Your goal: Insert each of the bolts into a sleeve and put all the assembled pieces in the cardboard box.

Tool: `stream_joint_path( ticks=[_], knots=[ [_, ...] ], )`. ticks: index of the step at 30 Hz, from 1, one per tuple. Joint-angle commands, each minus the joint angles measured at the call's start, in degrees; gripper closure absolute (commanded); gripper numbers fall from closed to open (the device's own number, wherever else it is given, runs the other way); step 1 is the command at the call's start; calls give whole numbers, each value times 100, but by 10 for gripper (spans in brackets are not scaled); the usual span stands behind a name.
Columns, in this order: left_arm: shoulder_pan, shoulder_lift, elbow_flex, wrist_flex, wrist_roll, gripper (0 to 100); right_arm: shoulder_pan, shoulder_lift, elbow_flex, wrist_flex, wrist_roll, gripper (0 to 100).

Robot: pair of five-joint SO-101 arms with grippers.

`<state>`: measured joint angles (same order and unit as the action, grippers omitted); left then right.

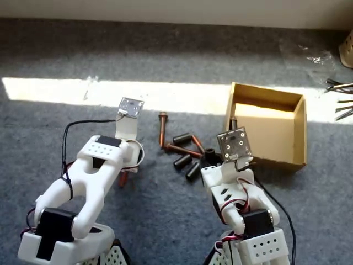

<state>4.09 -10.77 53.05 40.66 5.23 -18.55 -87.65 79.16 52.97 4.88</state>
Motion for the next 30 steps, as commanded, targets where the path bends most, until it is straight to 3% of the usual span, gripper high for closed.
stream_joint_path(
  ticks=[1, 11, 15, 20, 30],
  knots=[
    [-127, -892, -119, 440, -325, 995, 22, -75, -40, -215, 44, 995],
    [-119, -3222, -110, 1240, -316, 995, -92, -75, 831, -1552, 44, 995],
    [-119, -3793, -145, 1240, -396, 995, -673, -75, 840, -1587, 44, 995],
    [-154, -4347, -154, 1204, -985, 995, -1244, -75, 681, -1815, 53, 995],
    [-154, -6141, -154, 1204, -1002, 995, -1473, -75, 629, -2818, 35, 995]
  ],
)
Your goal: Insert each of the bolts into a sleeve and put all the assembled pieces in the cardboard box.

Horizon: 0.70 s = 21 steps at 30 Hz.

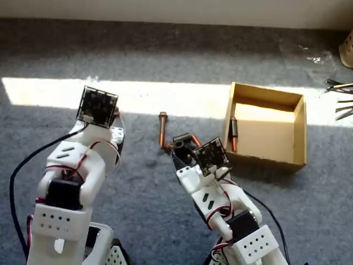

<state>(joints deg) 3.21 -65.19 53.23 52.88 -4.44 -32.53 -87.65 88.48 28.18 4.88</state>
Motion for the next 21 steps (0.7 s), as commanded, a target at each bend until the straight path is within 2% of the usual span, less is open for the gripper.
stream_joint_path(
  ticks=[1, 9, 15, 18, 21],
  knots=[
    [-48, -822, -171, -18, -26, 995, -101, -75, -303, -444, 35, 995],
    [-31, -1200, -75, 9, 9, 995, -470, -75, -453, -611, 35, 995],
    [-22, -1455, -31, -26, 695, 995, -505, -75, -637, -602, -18, 995],
    [154, -1622, 57, -237, 712, 995, -479, -92, -752, -593, -404, 995],
    [347, -1895, 365, -651, 712, 995, -479, -391, -1077, -585, -457, 995]
  ],
)
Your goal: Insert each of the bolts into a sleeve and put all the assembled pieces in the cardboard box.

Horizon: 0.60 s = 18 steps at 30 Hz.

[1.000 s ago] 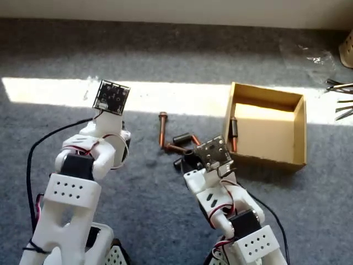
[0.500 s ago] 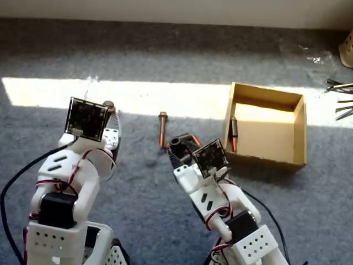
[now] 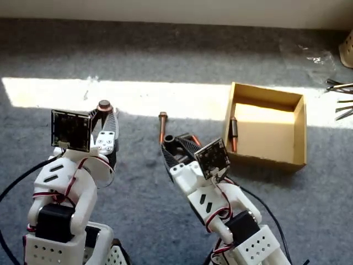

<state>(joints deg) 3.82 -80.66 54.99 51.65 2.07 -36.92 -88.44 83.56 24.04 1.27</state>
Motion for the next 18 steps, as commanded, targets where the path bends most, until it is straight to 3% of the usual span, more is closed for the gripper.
stream_joint_path(
  ticks=[1, 6, 13, 18],
  knots=[
    [321, -453, 321, -712, 62, 995, -40, -470, -593, -119, -114, 995],
    [347, -910, 910, -1442, 70, 995, -66, -1429, -532, 514, -114, 995],
    [382, -1305, 945, -1653, 132, 995, -66, -1675, 101, 541, -114, 994],
    [409, -1648, 971, -1978, 888, 995, -189, -1675, 514, 532, -88, 994]
  ],
)
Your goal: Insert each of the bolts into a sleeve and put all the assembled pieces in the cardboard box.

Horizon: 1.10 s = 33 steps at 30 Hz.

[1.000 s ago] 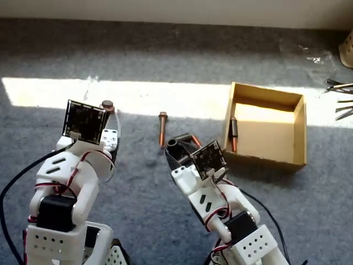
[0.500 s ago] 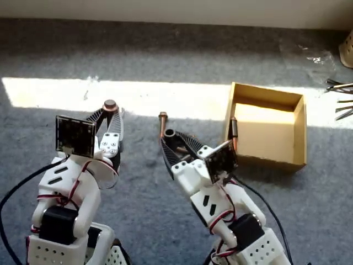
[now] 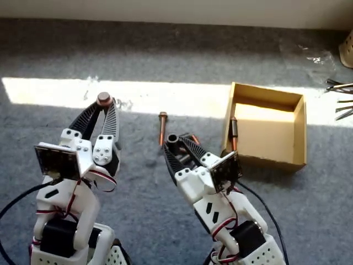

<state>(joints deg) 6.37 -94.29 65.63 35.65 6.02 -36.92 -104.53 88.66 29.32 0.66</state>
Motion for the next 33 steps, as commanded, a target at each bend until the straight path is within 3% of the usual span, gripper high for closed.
stream_joint_path(
  ticks=[1, 7, 17, 21, 25, 33],
  knots=[
    [154, -347, -84, -404, 607, 995, -286, -66, 75, -4, -26, 994],
    [479, -585, 163, -413, 1055, 995, -655, -66, 400, -400, 756, 994],
    [1191, -954, 778, -457, 1064, 995, -629, -66, 646, -576, 835, 994],
    [1288, -954, 1051, -844, 1064, 995, -620, -66, 646, -585, 1284, 994],
    [1288, -954, 1314, -1380, 1064, 995, -620, -66, 664, -690, 1064, 994],
    [1640, -954, 1341, -1424, 1064, 995, -620, -66, 1235, -1473, 1020, 994]
  ],
)
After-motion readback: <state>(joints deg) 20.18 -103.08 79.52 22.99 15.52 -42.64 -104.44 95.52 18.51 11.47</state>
